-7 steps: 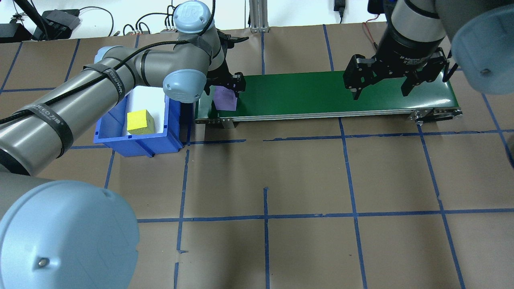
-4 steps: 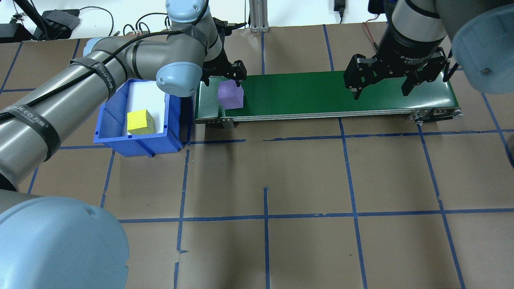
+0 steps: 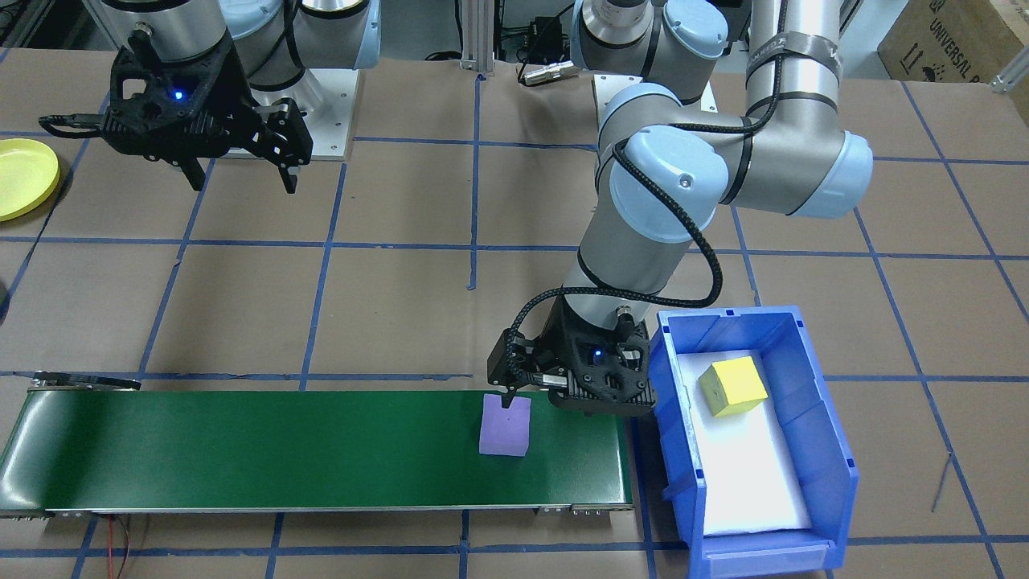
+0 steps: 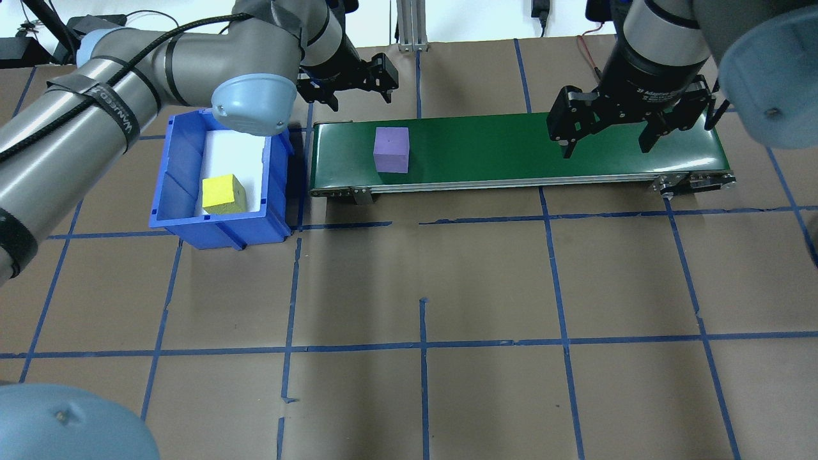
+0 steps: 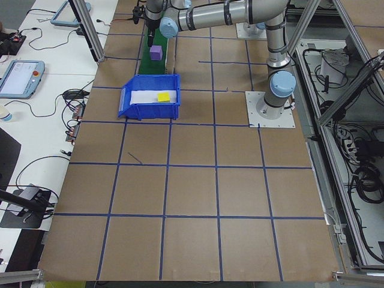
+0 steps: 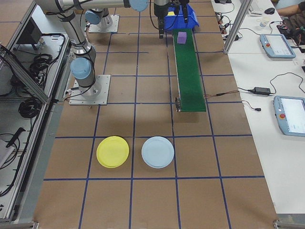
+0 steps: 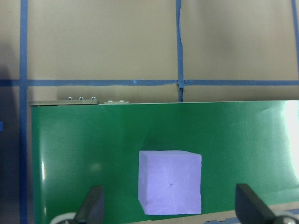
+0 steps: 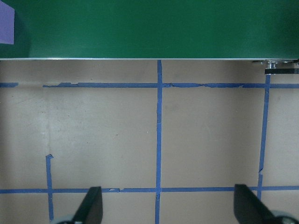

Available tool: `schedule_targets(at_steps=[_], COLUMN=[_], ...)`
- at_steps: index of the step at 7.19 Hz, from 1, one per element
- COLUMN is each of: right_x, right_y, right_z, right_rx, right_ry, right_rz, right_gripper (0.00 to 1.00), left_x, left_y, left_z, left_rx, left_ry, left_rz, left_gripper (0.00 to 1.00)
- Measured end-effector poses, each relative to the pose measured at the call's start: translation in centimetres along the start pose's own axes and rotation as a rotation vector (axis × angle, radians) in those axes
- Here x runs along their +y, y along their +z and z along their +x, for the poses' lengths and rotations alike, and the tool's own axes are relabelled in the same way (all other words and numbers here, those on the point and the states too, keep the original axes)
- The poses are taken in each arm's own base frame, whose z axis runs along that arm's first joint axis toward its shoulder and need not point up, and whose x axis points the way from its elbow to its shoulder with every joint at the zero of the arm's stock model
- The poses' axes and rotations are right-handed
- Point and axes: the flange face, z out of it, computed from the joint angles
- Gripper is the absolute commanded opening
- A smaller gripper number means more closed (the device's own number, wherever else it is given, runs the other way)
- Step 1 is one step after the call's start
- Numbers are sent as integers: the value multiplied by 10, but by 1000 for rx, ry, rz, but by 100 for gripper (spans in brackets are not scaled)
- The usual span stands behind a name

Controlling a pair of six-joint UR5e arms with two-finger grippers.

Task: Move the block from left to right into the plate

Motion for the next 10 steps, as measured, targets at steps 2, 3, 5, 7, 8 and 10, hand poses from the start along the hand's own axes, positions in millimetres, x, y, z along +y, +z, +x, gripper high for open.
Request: schedule_targets(at_steps=[2,3,5,7,8,10], right_x=[0,0,0,0,-2,-10], right_y=[0,0,0,0,-1,-7], right_z=[0,0,0,1,3,25], right_rx=[0,0,0,0,0,-24], right_ry=[0,0,1,2,5,48], right_rz=[0,0,0,0,5,20], right_gripper=[100,100,100,100,100,100], left_x=[-9,-12,-4,12,16,25], left_y=[-29,-40,-41,-19,-2,32], left_z=[-60,-98,-171,-215,-228,-239], left_rx=[-33,-52,-87,-206,-257,-273], left_ry=[17,-12,-70,-78,-75,-100], left_rz=[-28,-46,-121,-210,-252,-316], left_gripper=[100,100,100,100,100,100])
